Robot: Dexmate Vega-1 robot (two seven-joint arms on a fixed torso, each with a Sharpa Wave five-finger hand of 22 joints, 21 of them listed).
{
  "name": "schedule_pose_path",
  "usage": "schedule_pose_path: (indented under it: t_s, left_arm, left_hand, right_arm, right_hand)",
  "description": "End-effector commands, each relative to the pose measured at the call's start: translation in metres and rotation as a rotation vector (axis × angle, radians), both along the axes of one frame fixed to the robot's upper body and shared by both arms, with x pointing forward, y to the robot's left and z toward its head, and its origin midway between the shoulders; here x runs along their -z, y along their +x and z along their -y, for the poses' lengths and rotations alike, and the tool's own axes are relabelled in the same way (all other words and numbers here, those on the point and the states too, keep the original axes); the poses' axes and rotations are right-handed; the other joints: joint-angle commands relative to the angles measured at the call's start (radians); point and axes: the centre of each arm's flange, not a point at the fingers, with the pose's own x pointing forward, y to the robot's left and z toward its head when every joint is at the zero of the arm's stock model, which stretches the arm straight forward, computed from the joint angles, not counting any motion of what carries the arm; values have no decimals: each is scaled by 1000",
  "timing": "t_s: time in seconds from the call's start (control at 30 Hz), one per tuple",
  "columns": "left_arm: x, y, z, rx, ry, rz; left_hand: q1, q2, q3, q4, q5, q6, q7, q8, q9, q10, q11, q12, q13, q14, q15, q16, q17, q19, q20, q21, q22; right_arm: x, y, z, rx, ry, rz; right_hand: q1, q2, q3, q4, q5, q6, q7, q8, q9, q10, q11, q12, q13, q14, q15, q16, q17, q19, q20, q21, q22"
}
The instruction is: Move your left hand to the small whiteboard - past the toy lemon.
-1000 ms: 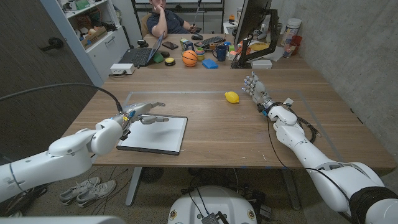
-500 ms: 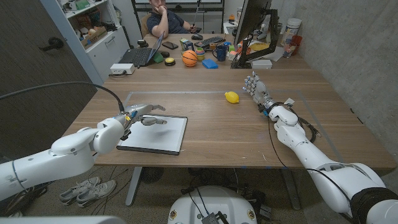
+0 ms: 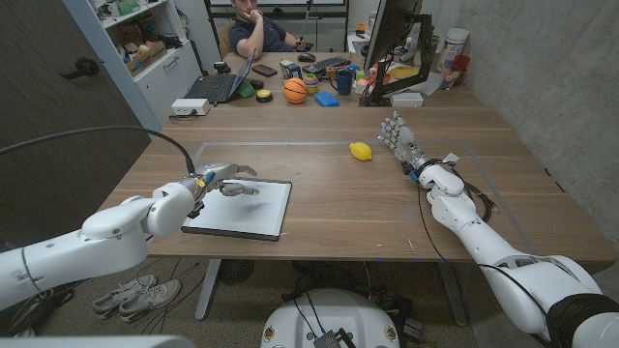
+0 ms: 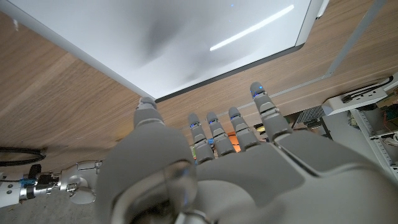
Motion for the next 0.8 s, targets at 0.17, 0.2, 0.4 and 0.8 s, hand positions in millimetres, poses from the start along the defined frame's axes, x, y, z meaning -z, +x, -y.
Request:
schedule_pose_path:
  t_s: [0.17, 0.2, 0.4, 0.8]
  left_arm:
    - [1, 5, 0, -6, 11, -51]
    - [1, 5, 0, -4, 14, -52]
    - [0, 6, 0, -5, 12, -48]
    - [-2, 10, -2, 8, 10, -40]
  left_hand:
    - [22, 0, 11, -1, -13, 22, 0, 0, -1, -19, -11, -12, 2, 10, -79, -5, 4, 19, -16, 2, 3]
    - [23, 0, 12, -1, -13, 22, 0, 0, -1, -18, -10, -11, 2, 10, -80, -5, 4, 19, -18, 2, 3]
    - [28, 1, 15, -1, -17, 24, 0, -3, -2, -13, -11, -10, 2, 14, -82, -6, 4, 11, -14, -2, 3]
    - [34, 6, 21, 1, -23, 28, 0, -7, -3, -3, -11, -8, 2, 15, -85, -8, 5, 1, -15, -6, 4]
  right_arm:
    - [1, -1, 0, 6, 7, 0]
    - [1, -1, -1, 6, 8, -2]
    - [0, 0, -2, 6, 5, -2]
    - [2, 1, -4, 11, 6, -6]
  right_hand:
    - [-9, 11, -9, 3, 6, -14, -1, 5, 2, 3, 3, 1, 5, 8, -1, -4, 3, 3, -3, -4, 5]
    - [-9, 11, -9, 3, 6, -14, -1, 5, 2, 3, 3, 1, 5, 8, -2, -4, 3, 4, -4, -4, 5]
    - [-10, 11, -10, 3, 6, -14, -1, 5, 2, 3, 3, 1, 5, 8, -2, -4, 2, 4, -4, -5, 5]
    - [-11, 10, -11, 3, 7, -14, -2, 5, 2, 3, 3, 1, 5, 7, -2, -5, 2, 4, -4, -7, 5]
